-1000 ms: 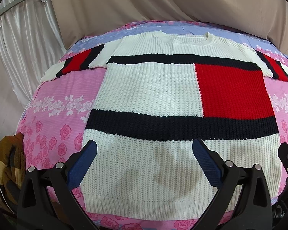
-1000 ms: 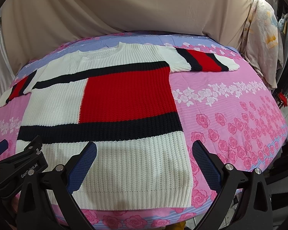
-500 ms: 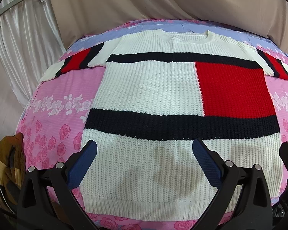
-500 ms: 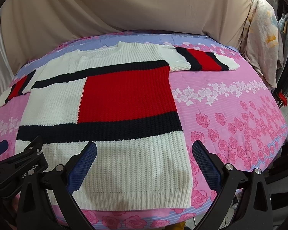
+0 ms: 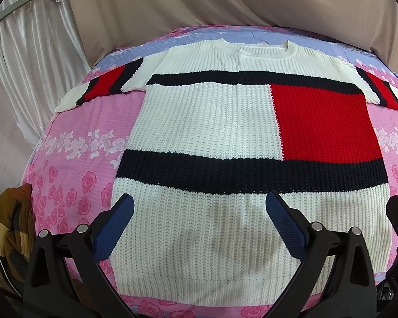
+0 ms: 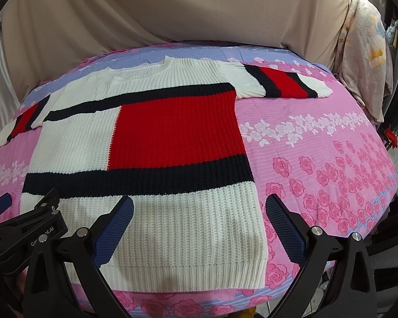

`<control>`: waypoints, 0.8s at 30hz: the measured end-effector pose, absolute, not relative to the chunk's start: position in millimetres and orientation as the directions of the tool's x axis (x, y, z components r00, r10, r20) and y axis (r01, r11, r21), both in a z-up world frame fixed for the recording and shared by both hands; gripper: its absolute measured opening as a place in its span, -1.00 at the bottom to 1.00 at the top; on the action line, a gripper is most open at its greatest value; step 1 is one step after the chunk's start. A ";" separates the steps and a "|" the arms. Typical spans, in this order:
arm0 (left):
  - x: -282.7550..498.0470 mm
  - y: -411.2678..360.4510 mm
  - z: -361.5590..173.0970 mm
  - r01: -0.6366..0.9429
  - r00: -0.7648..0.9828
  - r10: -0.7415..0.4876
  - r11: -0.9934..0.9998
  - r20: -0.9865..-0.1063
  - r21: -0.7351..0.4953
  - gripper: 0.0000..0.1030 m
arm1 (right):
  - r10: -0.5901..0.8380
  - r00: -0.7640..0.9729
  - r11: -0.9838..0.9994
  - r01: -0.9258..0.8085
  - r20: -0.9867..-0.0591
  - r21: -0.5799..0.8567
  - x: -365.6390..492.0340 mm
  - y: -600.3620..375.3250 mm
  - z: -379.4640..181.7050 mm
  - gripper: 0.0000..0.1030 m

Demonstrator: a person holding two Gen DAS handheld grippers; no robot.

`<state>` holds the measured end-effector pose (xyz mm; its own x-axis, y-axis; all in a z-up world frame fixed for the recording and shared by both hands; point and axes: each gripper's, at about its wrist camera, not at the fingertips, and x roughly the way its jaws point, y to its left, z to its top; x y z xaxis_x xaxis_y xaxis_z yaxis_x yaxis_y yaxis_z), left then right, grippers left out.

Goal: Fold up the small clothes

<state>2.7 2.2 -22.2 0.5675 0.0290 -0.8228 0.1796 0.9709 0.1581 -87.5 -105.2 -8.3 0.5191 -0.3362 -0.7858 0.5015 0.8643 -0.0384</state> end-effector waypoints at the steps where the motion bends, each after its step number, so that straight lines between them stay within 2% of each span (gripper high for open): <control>1: 2.8 2.0 -22.0 0.179 0.567 0.027 0.971 -0.823 0.156 0.89 | -0.336 0.519 0.864 0.501 -0.786 -0.039 -87.6 -105.3 -8.5 0.90; 8: 8.6 -5.5 -14.4 0.224 0.528 -0.111 0.975 -0.842 0.011 0.90 | -0.339 0.529 0.861 0.507 -0.778 -0.031 -88.3 -122.8 -4.2 0.90; 12: 12.7 -23.9 -7.1 0.234 0.532 -0.174 0.971 -0.829 -0.054 0.90 | -0.323 0.539 0.813 0.578 -0.778 0.063 -97.7 -181.9 3.5 0.90; 16: 26.5 -57.6 -7.6 0.207 0.529 -0.178 0.975 -0.830 -0.078 0.90 | -0.350 0.538 0.750 0.651 -0.767 0.114 -105.1 -272.6 6.7 0.90; 24: 50.5 -98.0 2.2 0.058 0.561 -0.079 0.997 -0.824 -0.056 0.90 | -0.263 0.592 0.644 0.696 -0.762 0.318 -54.2 -493.1 -21.3 0.90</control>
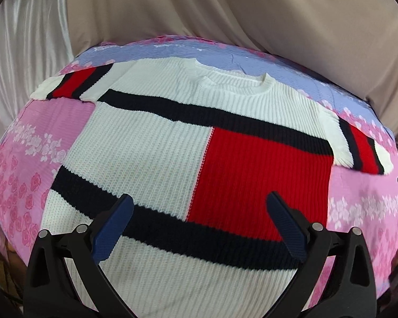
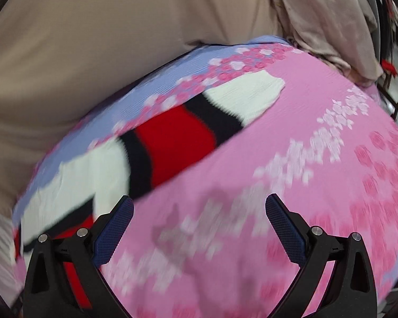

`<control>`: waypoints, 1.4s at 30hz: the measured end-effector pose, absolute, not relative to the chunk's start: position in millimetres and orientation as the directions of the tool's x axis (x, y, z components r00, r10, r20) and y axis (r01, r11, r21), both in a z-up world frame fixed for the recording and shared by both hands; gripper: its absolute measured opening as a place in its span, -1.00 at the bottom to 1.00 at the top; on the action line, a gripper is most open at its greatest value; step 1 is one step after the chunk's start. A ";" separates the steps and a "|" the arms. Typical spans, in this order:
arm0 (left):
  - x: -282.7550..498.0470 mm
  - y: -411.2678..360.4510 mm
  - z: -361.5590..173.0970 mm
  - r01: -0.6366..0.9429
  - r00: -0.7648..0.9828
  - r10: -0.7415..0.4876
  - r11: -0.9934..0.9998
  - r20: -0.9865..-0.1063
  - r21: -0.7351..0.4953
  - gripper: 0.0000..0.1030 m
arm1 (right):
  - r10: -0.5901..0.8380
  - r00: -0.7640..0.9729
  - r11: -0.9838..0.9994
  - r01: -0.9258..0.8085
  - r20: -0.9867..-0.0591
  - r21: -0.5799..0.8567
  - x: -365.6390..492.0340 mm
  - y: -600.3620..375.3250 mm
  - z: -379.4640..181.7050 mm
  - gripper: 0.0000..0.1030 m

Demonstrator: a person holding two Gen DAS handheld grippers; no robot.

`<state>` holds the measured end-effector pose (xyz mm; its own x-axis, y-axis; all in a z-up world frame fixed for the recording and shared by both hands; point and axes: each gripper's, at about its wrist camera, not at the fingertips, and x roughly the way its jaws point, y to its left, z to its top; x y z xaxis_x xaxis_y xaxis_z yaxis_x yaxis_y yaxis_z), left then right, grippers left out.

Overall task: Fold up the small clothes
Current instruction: 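Grasp the striped sleeve cuff with the right gripper and lift it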

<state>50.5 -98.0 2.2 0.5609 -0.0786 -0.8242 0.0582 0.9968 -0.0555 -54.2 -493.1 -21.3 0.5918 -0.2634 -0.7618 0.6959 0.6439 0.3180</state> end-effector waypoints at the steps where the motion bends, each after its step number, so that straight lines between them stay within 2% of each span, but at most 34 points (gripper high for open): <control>1: 54.5 -103.0 1.8 0.040 0.564 -0.055 0.998 -0.824 -0.039 0.90 | -0.256 0.591 0.611 0.712 -0.765 0.346 -44.6 -521.7 -30.2 0.90; 6: 65.7 -114.0 -3.9 -0.035 0.565 0.014 0.999 -0.825 -0.007 0.90 | -0.241 0.567 0.513 0.764 -0.788 0.392 -7.8 -610.7 -69.1 0.81; 9: 68.1 -117.5 -10.8 -0.056 0.555 0.040 0.998 -0.831 0.010 0.90 | -0.232 0.587 0.508 0.753 -0.776 0.418 5.2 -632.3 -79.5 0.64; 11: 69.3 -117.9 -14.5 -0.065 0.548 0.046 0.998 -0.835 0.012 0.90 | -0.241 0.616 0.529 0.732 -0.750 0.430 12.9 -637.4 -77.5 0.23; 13: 71.1 -116.9 -16.9 -0.073 0.543 0.052 0.997 -0.838 0.014 0.90 | -0.200 0.615 0.547 0.716 -0.763 0.434 26.0 -640.9 -75.5 -0.78; 14: 72.0 -115.5 -16.6 -0.076 0.544 0.055 0.997 -0.838 0.016 0.90 | -0.188 0.627 0.555 0.703 -0.756 0.445 30.8 -639.8 -68.8 -0.84; 17: 75.1 -107.1 -11.3 -0.080 0.557 0.044 0.997 -0.830 -0.001 0.90 | -0.168 0.750 0.653 0.571 -0.639 0.498 44.8 -598.8 -8.9 -0.85; 19: 79.4 -98.8 -5.7 -0.082 0.568 0.035 0.997 -0.822 -0.014 0.90 | -0.099 0.834 0.776 0.406 -0.543 0.482 67.0 -537.8 48.3 -0.85; 21: 86.9 -84.6 3.0 -0.095 0.582 0.027 0.995 -0.813 -0.035 0.90 | 0.032 0.890 0.870 0.199 -0.454 0.451 92.0 -458.7 96.3 -0.85; 24: 97.6 -62.6 15.3 -0.120 0.602 -0.004 0.988 -0.798 -0.096 0.90 | 0.244 0.874 0.923 -0.076 -0.421 0.378 130.2 -333.4 123.8 -0.75; 26: 109.2 -42.7 21.8 -0.131 0.615 -0.038 0.980 -0.787 -0.150 0.90 | 0.315 0.828 0.931 -0.174 -0.464 0.320 152.9 -264.5 106.4 -0.29; 27: 113.9 -36.1 22.6 -0.135 0.616 -0.049 0.977 -0.786 -0.166 0.90 | 0.310 0.806 0.942 -0.188 -0.504 0.280 161.2 -235.0 88.3 0.00; 29: 130.9 -18.7 20.0 -0.147 0.605 -0.075 0.968 -0.793 -0.203 0.90 | 0.282 0.754 0.955 -0.162 -0.594 0.248 164.1 -202.6 51.9 0.00; 30: 137.0 -13.6 17.7 -0.148 0.599 -0.087 0.965 -0.796 -0.217 0.90 | 0.295 0.725 0.949 -0.148 -0.622 0.278 158.9 -198.3 35.4 0.00; 35: 183.0 2.0 -7.7 -0.150 0.561 -0.144 0.951 -0.815 -0.272 0.90 | 0.275 0.666 0.909 0.055 -0.694 0.412 103.0 -238.1 -12.9 0.04; 38: 215.0 1.2 -26.6 -0.173 0.531 -0.206 0.923 -0.822 -0.343 0.90 | 0.231 0.647 0.846 0.235 -0.726 0.478 84.1 -282.6 -32.4 0.06; 42: 259.5 -8.9 -50.7 -0.226 0.488 -0.280 0.874 -0.826 -0.430 0.90 | 0.237 0.676 0.722 0.358 -0.697 0.592 86.0 -331.2 -46.6 0.09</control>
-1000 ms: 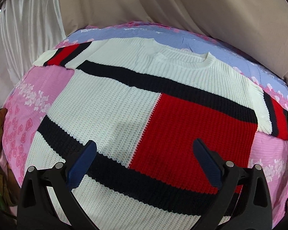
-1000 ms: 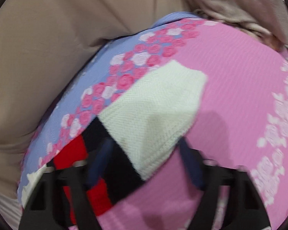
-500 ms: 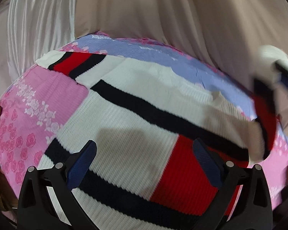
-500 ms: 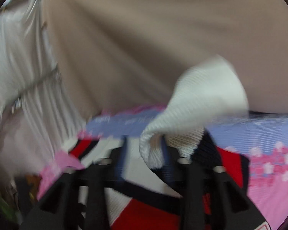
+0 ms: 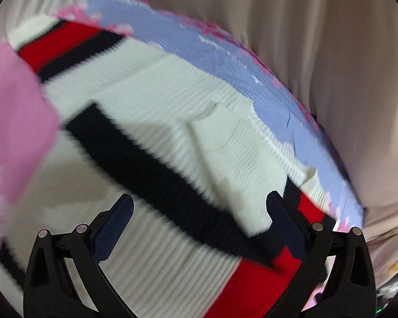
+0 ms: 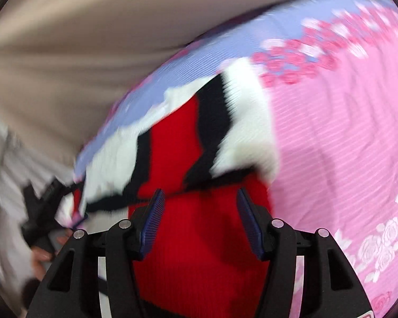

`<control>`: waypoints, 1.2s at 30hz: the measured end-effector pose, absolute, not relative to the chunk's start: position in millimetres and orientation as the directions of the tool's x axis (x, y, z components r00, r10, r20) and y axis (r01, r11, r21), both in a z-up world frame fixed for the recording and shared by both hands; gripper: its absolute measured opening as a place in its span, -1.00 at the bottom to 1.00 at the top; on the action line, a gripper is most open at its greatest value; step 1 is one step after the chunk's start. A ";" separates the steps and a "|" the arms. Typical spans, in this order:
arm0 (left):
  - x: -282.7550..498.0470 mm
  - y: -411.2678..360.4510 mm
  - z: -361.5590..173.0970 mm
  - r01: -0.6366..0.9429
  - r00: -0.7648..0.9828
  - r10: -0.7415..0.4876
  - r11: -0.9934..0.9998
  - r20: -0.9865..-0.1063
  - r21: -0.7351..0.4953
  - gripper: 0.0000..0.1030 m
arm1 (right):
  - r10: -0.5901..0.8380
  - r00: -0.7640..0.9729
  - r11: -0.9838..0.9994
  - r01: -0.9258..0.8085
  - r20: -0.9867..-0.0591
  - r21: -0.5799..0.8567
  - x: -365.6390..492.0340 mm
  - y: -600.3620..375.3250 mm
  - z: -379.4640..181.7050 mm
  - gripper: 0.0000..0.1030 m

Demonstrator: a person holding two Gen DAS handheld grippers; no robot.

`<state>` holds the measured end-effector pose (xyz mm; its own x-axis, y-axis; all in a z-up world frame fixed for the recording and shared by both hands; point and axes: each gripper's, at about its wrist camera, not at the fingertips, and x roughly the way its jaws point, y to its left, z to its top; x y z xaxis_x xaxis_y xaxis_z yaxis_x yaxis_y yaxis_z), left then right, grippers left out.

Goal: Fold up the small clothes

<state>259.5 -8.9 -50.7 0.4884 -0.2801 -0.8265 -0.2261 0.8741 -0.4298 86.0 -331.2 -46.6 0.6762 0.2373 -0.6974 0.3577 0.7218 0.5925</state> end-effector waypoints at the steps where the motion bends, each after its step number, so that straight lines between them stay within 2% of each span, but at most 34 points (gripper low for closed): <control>1: 270.3 -14.0 -57.3 -0.233 0.473 -0.296 0.866 -0.830 -0.442 0.89 | 0.237 0.681 0.696 0.379 -0.693 0.610 89.2 -338.8 -52.3 0.10; 2: 279.5 -19.6 -64.0 -0.235 0.456 -0.315 0.859 -0.832 -0.454 0.81 | 0.241 0.683 0.670 0.397 -0.690 0.627 92.3 -344.3 -59.4 0.10; 3: 285.8 -25.8 -69.2 -0.238 0.439 -0.324 0.857 -0.838 -0.457 0.51 | 0.253 0.687 0.640 0.410 -0.681 0.650 94.7 -349.1 -67.0 0.10; 4: 289.7 -31.0 -72.2 -0.229 0.431 -0.340 0.855 -0.836 -0.466 0.36 | 0.264 0.692 0.614 0.417 -0.672 0.670 97.7 -353.2 -72.0 0.10; 5: 293.3 -37.1 -73.6 -0.220 0.427 -0.344 0.857 -0.836 -0.465 0.10 | 0.274 0.698 0.594 0.418 -0.661 0.687 99.8 -355.8 -74.2 0.10; 6: 295.6 -42.3 -72.6 -0.212 0.434 -0.327 0.868 -0.840 -0.448 -0.28 | 0.277 0.704 0.580 0.421 -0.654 0.698 103.1 -356.3 -75.2 0.10; 7: 297.9 -44.6 -72.6 -0.197 0.439 -0.334 0.870 -0.834 -0.452 -0.55 | 0.275 0.709 0.575 0.420 -0.649 0.702 107.3 -353.4 -76.2 0.03; 8: 300.5 -45.8 -72.2 -0.195 0.440 -0.336 0.869 -0.833 -0.454 -0.89 | 0.277 0.715 0.573 0.413 -0.642 0.708 110.5 -352.8 -74.7 -0.08; 9: 300.5 -43.6 -69.2 -0.199 0.456 -0.349 0.857 -0.819 -0.476 -0.89 | 0.277 0.719 0.577 0.406 -0.637 0.709 113.3 -352.5 -71.7 -0.58; 10: 300.1 -39.1 -63.2 -0.204 0.480 -0.354 0.845 -0.803 -0.495 -0.90 | 0.282 0.725 0.584 0.391 -0.629 0.712 115.6 -351.8 -65.9 -0.79; 14: 282.2 -16.2 -28.4 -0.182 0.595 -0.342 0.824 -0.727 -0.537 -0.91 | 0.265 0.801 0.626 0.281 -0.537 0.728 105.2 -352.1 -33.2 -0.80; 15: 278.0 -13.5 -29.4 -0.184 0.601 -0.313 0.841 -0.736 -0.508 -0.91 | 0.269 0.795 0.654 0.264 -0.544 0.709 104.5 -348.1 -33.3 -0.80; 19: 281.5 -17.5 -79.3 -0.231 0.491 -0.257 0.883 -0.832 -0.409 -0.90 | 0.273 0.637 0.698 0.385 -0.721 0.604 112.2 -345.4 -92.4 -0.85; 22: 277.1 -21.6 -77.2 -0.199 0.521 -0.248 0.895 -0.817 -0.399 -0.90 | 0.271 0.666 0.670 0.388 -0.695 0.633 102.4 -348.8 -89.1 -0.83; 27: 277.6 -22.6 -79.3 -0.190 0.509 -0.256 0.898 -0.822 -0.397 -0.87 | 0.160 0.677 0.736 0.404 -0.719 0.543 65.3 -342.1 -48.6 -0.75; 30: 275.3 -21.2 -78.9 -0.187 0.512 -0.252 0.900 -0.821 -0.393 -0.86 | 0.120 0.700 0.808 0.343 -0.704 0.479 73.0 -326.6 -25.5 -0.75; 32: 273.0 -20.7 -78.9 -0.182 0.514 -0.239 0.908 -0.824 -0.377 -0.86 | 0.097 0.672 0.870 0.301 -0.734 0.391 95.1 -318.8 -30.1 -0.76; 35: 273.4 -18.1 -78.2 -0.180 0.509 -0.243 0.908 -0.826 -0.378 -0.85 | 0.022 0.559 0.881 0.382 -0.829 0.281 123.6 -333.7 -71.9 -1.00; 36: 273.7 -15.9 -78.6 -0.179 0.508 -0.249 0.906 -0.825 -0.383 -0.84 | 0.074 0.588 0.838 0.401 -0.806 0.369 118.0 -345.8 -77.4 -1.00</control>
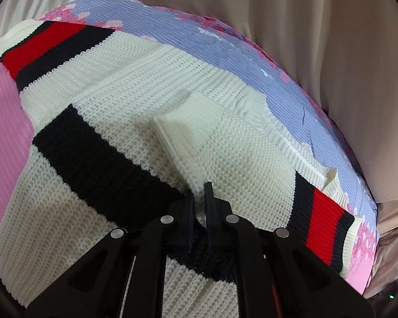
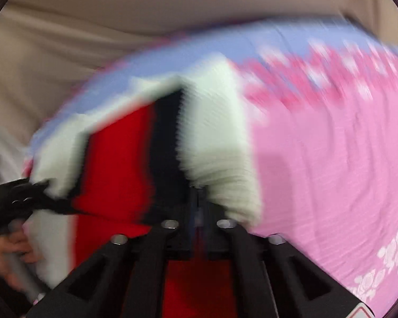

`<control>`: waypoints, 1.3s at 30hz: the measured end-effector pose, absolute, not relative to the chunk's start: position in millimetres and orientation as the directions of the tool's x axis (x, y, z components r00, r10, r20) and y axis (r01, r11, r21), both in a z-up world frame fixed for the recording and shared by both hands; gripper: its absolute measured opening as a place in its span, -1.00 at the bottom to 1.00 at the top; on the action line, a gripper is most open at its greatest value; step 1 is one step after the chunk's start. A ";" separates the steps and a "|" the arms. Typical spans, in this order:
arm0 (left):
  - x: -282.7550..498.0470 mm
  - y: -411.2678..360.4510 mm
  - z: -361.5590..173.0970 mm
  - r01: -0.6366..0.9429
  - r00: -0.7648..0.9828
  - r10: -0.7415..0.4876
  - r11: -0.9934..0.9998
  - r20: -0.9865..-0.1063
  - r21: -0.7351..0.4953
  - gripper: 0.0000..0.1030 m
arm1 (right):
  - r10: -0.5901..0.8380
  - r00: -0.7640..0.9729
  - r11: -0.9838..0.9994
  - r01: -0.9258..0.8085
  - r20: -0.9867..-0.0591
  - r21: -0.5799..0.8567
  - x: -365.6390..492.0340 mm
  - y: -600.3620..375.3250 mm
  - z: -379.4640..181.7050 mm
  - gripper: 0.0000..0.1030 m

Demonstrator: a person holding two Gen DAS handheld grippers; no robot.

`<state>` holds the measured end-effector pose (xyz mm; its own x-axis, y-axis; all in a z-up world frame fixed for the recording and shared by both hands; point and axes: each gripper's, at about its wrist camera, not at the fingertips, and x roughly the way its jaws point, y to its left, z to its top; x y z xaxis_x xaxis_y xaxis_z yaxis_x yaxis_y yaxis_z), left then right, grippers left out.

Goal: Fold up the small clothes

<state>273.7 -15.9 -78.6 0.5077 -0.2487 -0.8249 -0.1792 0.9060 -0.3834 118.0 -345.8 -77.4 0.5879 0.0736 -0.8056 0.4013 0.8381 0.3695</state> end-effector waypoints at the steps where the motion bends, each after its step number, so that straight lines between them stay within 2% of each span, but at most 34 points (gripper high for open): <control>1: 274.5 -14.3 -78.7 -0.174 0.507 -0.254 0.906 -0.824 -0.386 -0.83 | 0.085 0.603 0.802 0.430 -0.793 0.414 112.4 -353.8 -74.0 -1.00; 3: 274.0 -11.6 -79.8 -0.157 0.513 -0.261 0.908 -0.818 -0.389 -0.83 | 0.025 0.649 0.816 0.426 -0.761 0.391 103.2 -353.1 -53.6 -1.00; 5: 274.0 -12.9 -81.3 -0.161 0.520 -0.273 0.899 -0.809 -0.407 -0.83 | -0.046 0.566 0.879 0.414 -0.823 0.236 113.5 -345.2 -66.0 -1.00; 6: 273.0 -10.0 -81.2 -0.171 0.517 -0.284 0.890 -0.807 -0.422 -0.83 | -0.036 0.556 0.889 0.397 -0.831 0.227 115.9 -346.4 -75.6 -1.00; 9: 268.0 15.0 -69.0 -0.224 0.539 -0.316 0.840 -0.781 -0.494 -0.83 | -0.092 0.542 0.903 0.399 -0.835 0.159 117.0 -337.0 -52.7 -1.00; 10: 265.2 33.2 -59.3 -0.243 0.576 -0.296 0.828 -0.762 -0.505 -0.83 | -0.091 0.565 0.909 0.384 -0.820 0.163 112.5 -330.3 -39.0 -0.86; 11: 263.9 54.8 -51.4 -0.271 0.607 -0.267 0.817 -0.749 -0.510 -0.68 | -0.078 0.584 0.915 0.363 -0.808 0.174 107.0 -321.6 -27.7 -0.80; 12: 264.3 71.3 -46.8 -0.298 0.625 -0.240 0.806 -0.743 -0.511 -0.40 | -0.059 0.592 0.922 0.340 -0.804 0.183 98.7 -313.2 -20.3 -0.78; 14: 269.4 128.5 -43.6 -0.412 0.641 -0.148 0.761 -0.753 -0.501 -0.03 | -0.009 0.596 0.943 0.272 -0.803 0.191 88.7 -286.9 -11.6 -0.77; 17: 282.2 222.9 -56.2 -0.586 0.627 -0.034 0.637 -0.778 -0.501 0.08 | 0.066 0.566 0.965 0.174 -0.822 0.197 67.5 -243.3 -12.3 -0.68; 20: 299.3 295.7 -75.3 -0.705 0.572 0.054 0.543 -0.818 -0.457 0.09 | 0.154 0.505 0.968 0.093 -0.849 0.231 46.7 -196.9 -20.5 -0.60; 23: 314.9 329.0 -79.5 -0.717 0.573 0.112 0.549 -0.812 -0.430 0.09 | 0.201 0.443 0.972 0.024 -0.874 0.236 30.4 -156.9 -31.0 -0.47; 25: 329.0 337.7 -82.0 -0.712 0.564 0.106 0.564 -0.819 -0.417 0.07 | 0.225 0.402 0.970 -0.009 -0.888 0.242 27.7 -136.2 -34.1 -0.42; 26: 333.1 340.5 -82.9 -0.709 0.562 0.108 0.573 -0.820 -0.411 -0.13 | 0.234 0.390 0.969 -0.020 -0.891 0.246 25.9 -128.4 -32.8 -0.41; 27: 337.6 341.2 -83.6 -0.703 0.561 0.104 0.584 -0.821 -0.406 -0.69 | 0.239 0.385 0.969 -0.033 -0.891 0.246 21.5 -120.5 -31.2 -0.39; 28: 346.0 339.4 -84.9 -0.692 0.550 0.073 0.597 -0.832 -0.405 -0.88 | 0.239 0.385 0.970 -0.046 -0.892 0.240 22.2 -116.0 -29.8 -0.37; 30: 348.8 331.9 -72.5 -0.683 0.565 0.100 0.614 -0.819 -0.396 -0.89 | 0.227 0.398 0.973 -0.058 -0.889 0.223 23.5 -111.3 -25.4 -0.31; 32: 346.3 307.6 -33.5 -0.604 0.643 0.128 0.691 -0.755 -0.397 -0.89 | 0.220 0.418 0.974 -0.054 -0.881 0.218 25.1 -112.9 -20.4 -0.25; 34: 340.3 267.5 8.9 -0.487 0.723 0.097 0.774 -0.684 -0.405 -0.90 | 0.218 0.431 0.974 -0.038 -0.875 0.224 27.3 -117.8 -19.0 -0.24; 37: 321.7 165.3 73.4 -0.207 0.821 -0.055 0.899 -0.569 -0.385 -0.90 | 0.222 0.440 0.970 -0.005 -0.870 0.245 31.9 -127.0 -19.8 -0.24; 39: 300.9 92.8 92.4 -0.024 0.824 -0.194 0.927 -0.532 -0.375 -0.89 | 0.227 0.448 0.964 0.020 -0.864 0.264 33.1 -134.5 -20.9 -0.24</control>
<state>300.9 92.8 92.4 0.8244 -0.1942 -0.5316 -0.0238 0.9266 -0.3753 33.1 -134.5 -20.9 0.4484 0.2274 -0.8644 0.0203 0.9643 0.2642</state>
